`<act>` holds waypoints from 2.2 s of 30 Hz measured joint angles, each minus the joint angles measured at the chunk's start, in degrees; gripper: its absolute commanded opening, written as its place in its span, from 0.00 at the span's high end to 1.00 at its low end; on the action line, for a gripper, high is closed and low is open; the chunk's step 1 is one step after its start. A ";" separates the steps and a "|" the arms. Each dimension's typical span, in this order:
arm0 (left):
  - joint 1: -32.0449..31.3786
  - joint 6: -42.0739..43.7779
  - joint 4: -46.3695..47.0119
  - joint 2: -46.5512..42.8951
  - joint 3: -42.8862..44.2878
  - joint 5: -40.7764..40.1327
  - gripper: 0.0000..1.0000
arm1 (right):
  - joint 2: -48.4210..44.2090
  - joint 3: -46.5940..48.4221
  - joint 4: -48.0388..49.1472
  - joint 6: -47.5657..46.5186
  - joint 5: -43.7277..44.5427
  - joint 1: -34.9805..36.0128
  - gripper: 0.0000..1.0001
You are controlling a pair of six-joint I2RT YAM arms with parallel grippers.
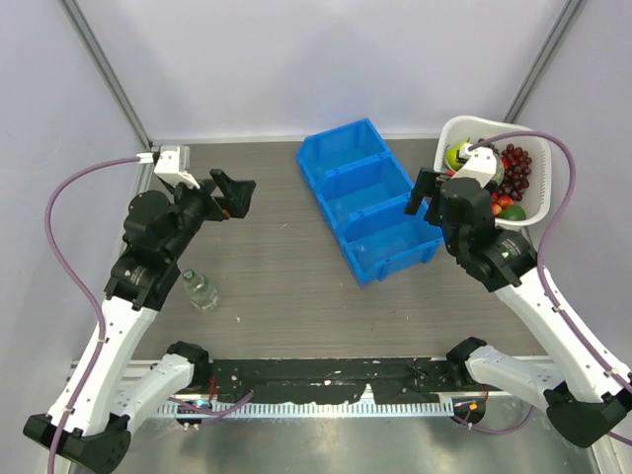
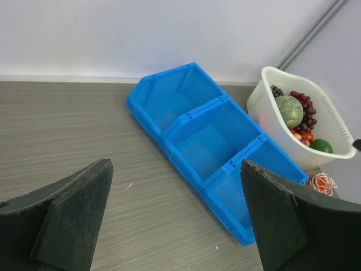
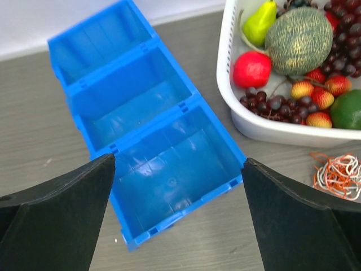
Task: Untangle the cables
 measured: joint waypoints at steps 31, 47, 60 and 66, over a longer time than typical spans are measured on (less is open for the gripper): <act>-9.09 2.73 0.22 -1.68 -0.07 -4.52 0.00 | -5.64 -34.56 10.03 33.97 0.81 -48.59 0.06; -9.18 2.69 0.20 -1.79 -0.07 -4.96 0.00 | 9.07 -48.06 43.21 28.72 -21.11 -58.88 0.10; -9.20 2.67 0.20 -1.25 -0.07 -4.70 0.00 | 24.17 -43.76 51.89 32.89 -19.12 -59.30 0.73; -9.25 2.67 0.20 -0.90 -0.09 -4.68 0.00 | 25.05 -43.10 50.75 33.22 -21.44 -59.36 0.94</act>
